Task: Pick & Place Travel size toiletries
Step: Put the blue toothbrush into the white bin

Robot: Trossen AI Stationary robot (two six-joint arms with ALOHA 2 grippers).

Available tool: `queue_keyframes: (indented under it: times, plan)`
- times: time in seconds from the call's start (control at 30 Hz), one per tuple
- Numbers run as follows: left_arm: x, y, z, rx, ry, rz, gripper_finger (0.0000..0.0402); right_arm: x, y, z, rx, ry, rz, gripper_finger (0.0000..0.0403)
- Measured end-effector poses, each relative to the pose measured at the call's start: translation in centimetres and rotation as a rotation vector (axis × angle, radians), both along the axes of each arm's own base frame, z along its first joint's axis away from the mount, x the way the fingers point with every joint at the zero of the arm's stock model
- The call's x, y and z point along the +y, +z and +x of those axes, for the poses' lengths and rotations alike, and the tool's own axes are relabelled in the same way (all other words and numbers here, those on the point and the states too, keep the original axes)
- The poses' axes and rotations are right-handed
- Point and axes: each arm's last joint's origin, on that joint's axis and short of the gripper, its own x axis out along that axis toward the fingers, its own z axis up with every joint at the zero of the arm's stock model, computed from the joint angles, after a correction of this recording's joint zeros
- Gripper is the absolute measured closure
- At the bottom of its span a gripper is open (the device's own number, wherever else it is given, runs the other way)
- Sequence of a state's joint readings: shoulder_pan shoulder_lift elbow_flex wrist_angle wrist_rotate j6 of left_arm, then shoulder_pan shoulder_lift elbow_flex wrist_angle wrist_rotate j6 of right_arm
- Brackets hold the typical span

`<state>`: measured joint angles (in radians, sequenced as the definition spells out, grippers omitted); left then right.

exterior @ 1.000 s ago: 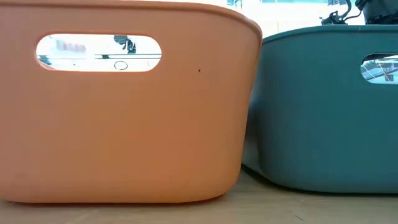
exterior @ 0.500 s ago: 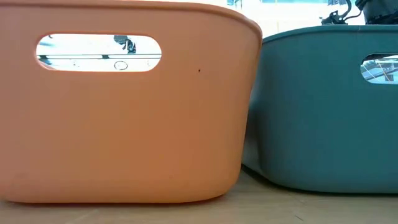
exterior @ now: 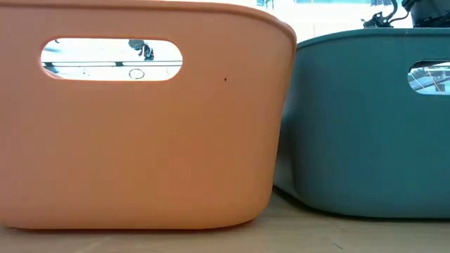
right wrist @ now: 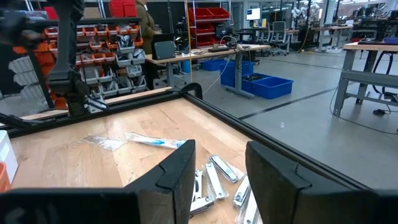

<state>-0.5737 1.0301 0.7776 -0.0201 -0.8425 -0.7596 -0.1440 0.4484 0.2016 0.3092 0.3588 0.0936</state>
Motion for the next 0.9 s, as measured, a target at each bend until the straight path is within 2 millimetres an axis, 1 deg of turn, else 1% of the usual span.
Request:
queue_keyframes:
  times: [0.1, 0.23, 0.33, 0.47, 0.6, 0.73, 0.9]
  plan:
    - [3.7, -0.2, 0.9, 0.086, 0.032, 0.055, 0.0131, 0.0, 0.0, 0.0, 0.000, 0.000, 0.000, 0.0273]
    - [8.5, -1.5, 1.3, 0.267, 0.125, 0.073, 0.0131, 0.0, 0.0, 0.0, 0.000, 0.000, 0.000, 0.0273]
    - [11.9, -2.8, 1.8, 0.394, 0.130, 0.041, 0.0131, 0.0, 0.0, 0.0, 0.000, 0.000, 0.000, 0.0273]
    - [15.7, -5.2, 2.5, 0.564, 0.082, 0.000, 0.0131, 0.0, 0.0, 0.0, 0.000, -0.001, -0.003, 0.0273]
    - [18.2, -8.5, 3.5, 0.760, 0.036, 0.005, 0.0131, 0.0, 0.1, 0.0, -0.001, -0.002, -0.011, 0.0273]
    - [19.7, -11.4, 4.2, 0.931, -0.003, 0.070, 0.0131, 0.0, 0.1, 0.1, 0.006, -0.003, -0.032, 0.0273]
    - [20.9, -13.8, 5.0, 1.004, -0.014, 0.081, 0.0131, 0.0, 0.4, 0.1, -0.014, -0.005, -0.062, 0.0273]
